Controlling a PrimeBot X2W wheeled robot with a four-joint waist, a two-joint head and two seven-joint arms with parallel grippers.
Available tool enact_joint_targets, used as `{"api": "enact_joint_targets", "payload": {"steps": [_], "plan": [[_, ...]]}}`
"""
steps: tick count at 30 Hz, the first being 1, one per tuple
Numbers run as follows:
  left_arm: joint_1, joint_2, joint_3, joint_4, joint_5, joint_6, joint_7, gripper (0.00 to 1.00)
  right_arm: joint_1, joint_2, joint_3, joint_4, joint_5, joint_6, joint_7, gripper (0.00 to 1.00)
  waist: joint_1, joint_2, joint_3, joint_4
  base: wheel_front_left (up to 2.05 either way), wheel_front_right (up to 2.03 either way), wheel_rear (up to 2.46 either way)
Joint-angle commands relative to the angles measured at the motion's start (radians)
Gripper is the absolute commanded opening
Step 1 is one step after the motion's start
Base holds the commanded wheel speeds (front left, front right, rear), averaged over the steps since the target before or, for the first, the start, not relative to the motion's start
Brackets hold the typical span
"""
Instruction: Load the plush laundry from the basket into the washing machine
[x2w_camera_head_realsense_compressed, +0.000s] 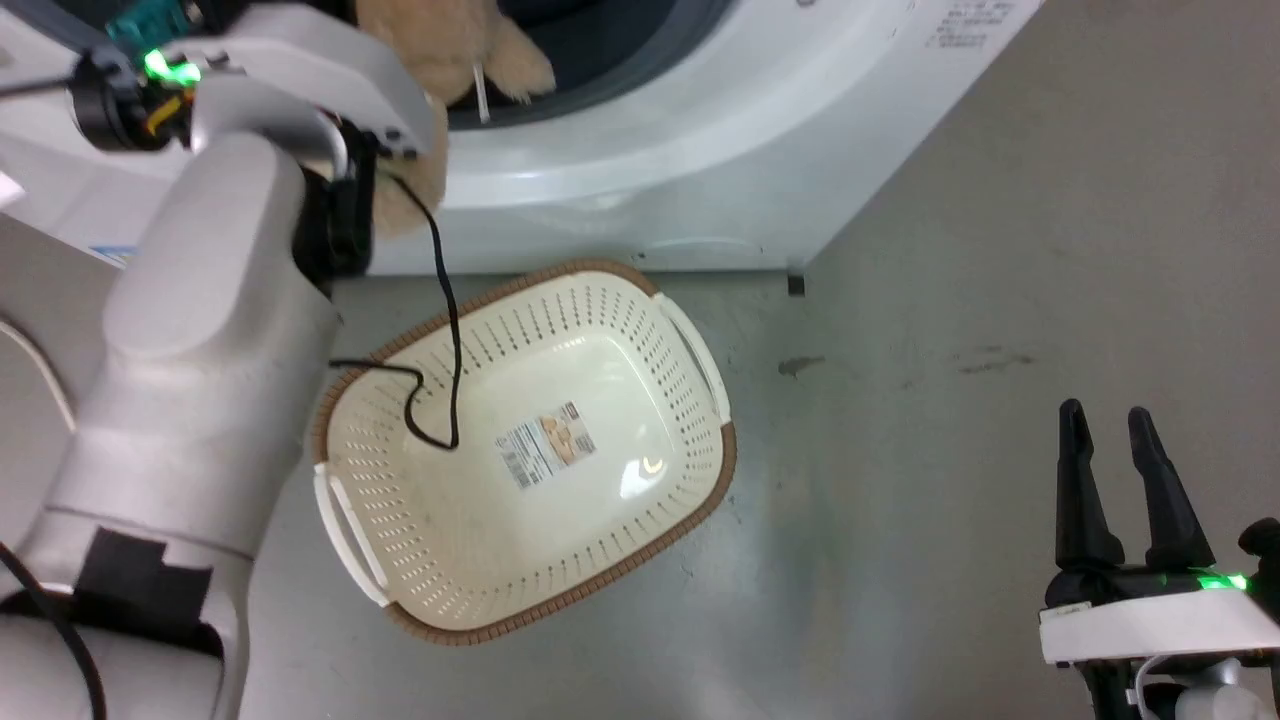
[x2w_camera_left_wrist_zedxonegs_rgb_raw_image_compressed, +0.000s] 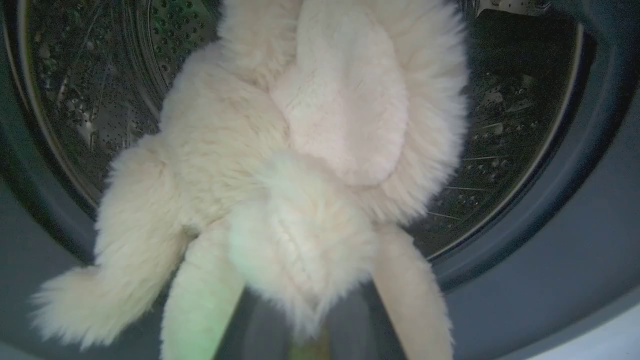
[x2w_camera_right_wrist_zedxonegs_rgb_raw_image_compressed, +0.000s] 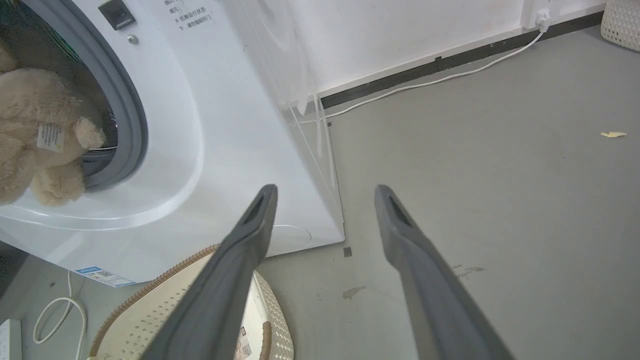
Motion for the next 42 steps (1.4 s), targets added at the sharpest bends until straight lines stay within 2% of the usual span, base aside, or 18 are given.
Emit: {"api": "enact_joint_targets", "payload": {"steps": [1,14,42], "plan": [[-0.041,0.005,0.006,0.002,0.01,-0.002,-0.007,0.0,-0.021,-0.002,0.005,-0.008,-0.003,0.001,-0.005,1.0,-0.0001,0.0,0.042,-0.019,0.0,0.0,0.0],[-0.235,0.051,0.013,0.034,0.051,-0.019,-0.007,0.0,-0.03,-0.002,0.025,-0.027,0.014,0.001,-0.011,1.0,-0.0001,0.0,0.161,-0.064,0.0,0.0,0.0],[-0.519,0.13,-0.019,0.094,0.108,-0.024,0.032,0.0,0.004,-0.002,0.054,-0.068,0.059,0.001,-0.013,1.0,-0.0001,0.0,0.291,-0.168,0.0,0.0,0.0]]}}
